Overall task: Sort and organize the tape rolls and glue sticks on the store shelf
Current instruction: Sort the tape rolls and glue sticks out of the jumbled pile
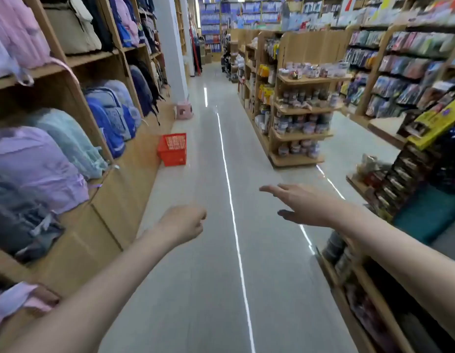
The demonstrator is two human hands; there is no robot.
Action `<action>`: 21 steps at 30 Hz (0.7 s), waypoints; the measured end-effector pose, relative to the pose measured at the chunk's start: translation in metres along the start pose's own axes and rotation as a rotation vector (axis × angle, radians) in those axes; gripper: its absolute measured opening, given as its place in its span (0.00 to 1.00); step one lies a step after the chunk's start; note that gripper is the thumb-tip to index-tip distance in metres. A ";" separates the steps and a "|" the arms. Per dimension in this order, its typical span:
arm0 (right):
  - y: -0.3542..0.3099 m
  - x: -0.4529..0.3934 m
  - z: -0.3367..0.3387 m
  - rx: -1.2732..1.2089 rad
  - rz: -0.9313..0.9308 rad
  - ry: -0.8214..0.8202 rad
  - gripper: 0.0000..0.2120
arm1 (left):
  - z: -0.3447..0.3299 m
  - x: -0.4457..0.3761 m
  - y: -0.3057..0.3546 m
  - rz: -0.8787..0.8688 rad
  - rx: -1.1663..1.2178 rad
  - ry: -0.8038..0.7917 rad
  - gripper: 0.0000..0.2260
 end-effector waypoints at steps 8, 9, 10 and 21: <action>0.112 -0.125 -0.076 -0.288 -0.226 -0.092 0.26 | -0.060 -0.143 -0.011 -0.035 0.208 -0.161 0.13; 0.127 -0.151 -0.079 -0.362 -0.260 -0.021 0.24 | -0.062 -0.171 -0.017 0.038 0.353 -0.147 0.12; 0.142 -0.179 -0.081 -0.450 -0.312 0.073 0.22 | -0.064 -0.199 -0.025 0.128 0.512 -0.126 0.11; 0.248 -0.481 -0.061 -0.642 -0.240 -0.028 0.22 | -0.056 -0.435 -0.148 0.266 0.484 -0.282 0.11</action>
Point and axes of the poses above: each hand's wrist, its own x-axis away from the middle knuckle, its own z-axis out of the back of the hand, y = z × x, the point moved 2 cm from there along -x, towards the middle knuckle, and after that the axes turned 3 degrees about z, right-handed, at the moved point
